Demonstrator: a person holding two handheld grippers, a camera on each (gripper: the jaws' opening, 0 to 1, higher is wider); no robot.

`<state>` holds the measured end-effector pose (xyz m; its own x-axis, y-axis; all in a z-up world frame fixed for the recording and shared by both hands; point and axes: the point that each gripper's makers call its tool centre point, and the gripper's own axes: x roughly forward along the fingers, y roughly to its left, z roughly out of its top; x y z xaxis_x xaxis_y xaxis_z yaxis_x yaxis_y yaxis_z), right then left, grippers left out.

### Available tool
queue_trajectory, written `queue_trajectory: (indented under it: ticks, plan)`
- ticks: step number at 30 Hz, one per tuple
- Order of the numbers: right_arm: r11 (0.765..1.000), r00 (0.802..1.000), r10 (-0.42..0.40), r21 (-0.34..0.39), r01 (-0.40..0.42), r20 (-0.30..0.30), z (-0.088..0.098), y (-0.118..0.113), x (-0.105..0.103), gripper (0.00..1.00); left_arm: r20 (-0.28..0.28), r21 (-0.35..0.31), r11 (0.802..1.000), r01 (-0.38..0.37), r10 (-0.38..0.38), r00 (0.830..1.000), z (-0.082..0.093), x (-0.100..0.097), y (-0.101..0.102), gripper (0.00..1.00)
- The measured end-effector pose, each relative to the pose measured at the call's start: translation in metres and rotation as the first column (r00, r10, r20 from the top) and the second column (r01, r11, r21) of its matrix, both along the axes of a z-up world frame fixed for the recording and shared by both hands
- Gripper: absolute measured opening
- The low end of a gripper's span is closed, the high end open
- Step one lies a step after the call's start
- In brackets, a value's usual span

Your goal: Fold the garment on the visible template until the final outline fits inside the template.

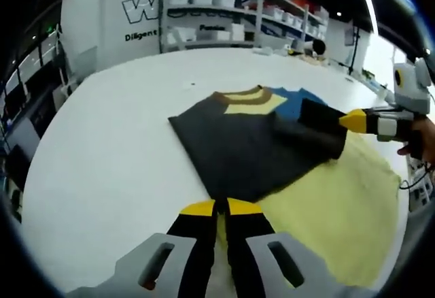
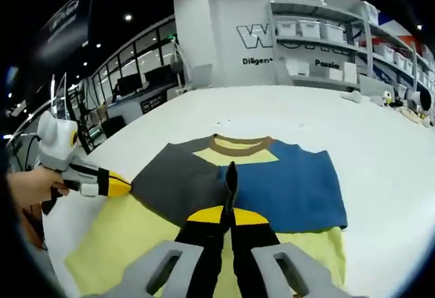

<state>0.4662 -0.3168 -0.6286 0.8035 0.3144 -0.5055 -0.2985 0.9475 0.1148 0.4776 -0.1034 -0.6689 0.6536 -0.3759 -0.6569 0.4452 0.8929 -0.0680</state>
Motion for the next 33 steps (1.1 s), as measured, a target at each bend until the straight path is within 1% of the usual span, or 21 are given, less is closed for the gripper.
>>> queue_trajectory:
  ticks: [4,10,13,14,15,16,18,20,21,22,27,29,30,31,32,33]
  plan:
    - [0.999,0.999,-0.051,-0.014,0.051,0.005,0.0,-0.02,0.001,0.0,-0.005,-0.009,1.0,-0.004,0.004,1.0,0.0,0.0,0.0,0.01]
    - [0.995,0.995,-0.096,-0.039,0.097,0.007,-0.004,-0.041,0.0,0.0,0.002,0.005,1.0,0.0,0.0,1.0,0.0,0.0,0.0,0.01]
    - [0.99,0.991,-0.134,-0.044,0.133,-0.004,-0.008,-0.05,-0.003,0.0,0.007,0.016,1.0,0.003,-0.004,1.0,0.0,0.0,0.0,0.01]
    - [0.989,0.99,-0.14,-0.054,0.14,-0.005,-0.009,-0.053,-0.005,0.0,0.007,0.017,1.0,0.001,-0.001,1.0,0.0,0.0,0.0,0.01]
    - [0.985,0.987,-0.161,-0.068,0.159,-0.018,-0.012,-0.057,-0.008,0.0,0.008,0.018,1.0,-0.002,0.002,1.0,0.0,0.0,0.001,0.01]
    - [0.983,0.986,-0.164,-0.083,0.161,-0.03,-0.015,-0.06,-0.011,0.0,0.007,0.016,1.0,-0.007,0.006,1.0,0.0,0.001,0.001,0.01]
    - [0.982,0.986,-0.166,-0.097,0.162,-0.03,-0.018,-0.061,-0.015,0.0,0.007,0.017,1.0,-0.016,0.016,1.0,0.0,0.001,0.001,0.01]
    - [0.981,0.985,-0.167,-0.112,0.161,-0.046,-0.022,-0.063,-0.018,0.0,0.013,0.033,0.999,-0.012,0.011,1.0,0.0,0.0,0.001,0.01]
    - [0.976,0.983,-0.177,-0.139,0.168,-0.054,-0.026,-0.067,-0.021,0.0,0.018,0.049,0.999,-0.009,0.008,1.0,0.0,0.0,0.001,0.01]
    - [0.974,0.982,-0.179,-0.151,0.168,-0.063,-0.029,-0.07,-0.022,0.0,0.025,0.067,0.998,-0.008,0.006,1.0,0.0,0.0,0.002,0.01]
    - [0.977,0.981,-0.181,-0.126,0.17,-0.076,-0.031,-0.07,-0.025,0.0,0.037,0.114,0.993,0.005,-0.009,0.999,0.0,-0.001,0.002,0.0]
    - [0.976,0.98,-0.181,-0.134,0.169,-0.084,-0.031,-0.07,-0.026,0.0,0.034,0.127,0.992,-0.001,-0.003,0.999,0.0,-0.001,0.004,0.0]
    - [0.974,0.976,-0.195,-0.138,0.181,-0.093,-0.033,-0.071,-0.027,0.0,0.033,0.13,0.992,-0.003,-0.002,0.999,0.0,-0.001,0.005,0.0]
    - [0.971,0.969,-0.215,-0.135,0.198,-0.125,-0.036,-0.073,-0.031,0.0,0.032,0.133,0.991,-0.002,-0.002,0.999,-0.001,0.0,0.005,0.0]
    - [0.972,0.969,-0.21,-0.136,0.192,-0.132,-0.037,-0.072,-0.032,0.0,0.032,0.136,0.991,-0.001,-0.003,0.999,-0.001,0.0,0.005,0.0]
    - [0.972,0.972,-0.201,-0.149,0.182,-0.125,-0.038,-0.07,-0.032,0.0,0.034,0.147,0.989,0.003,-0.008,0.999,-0.001,-0.001,0.005,0.0]
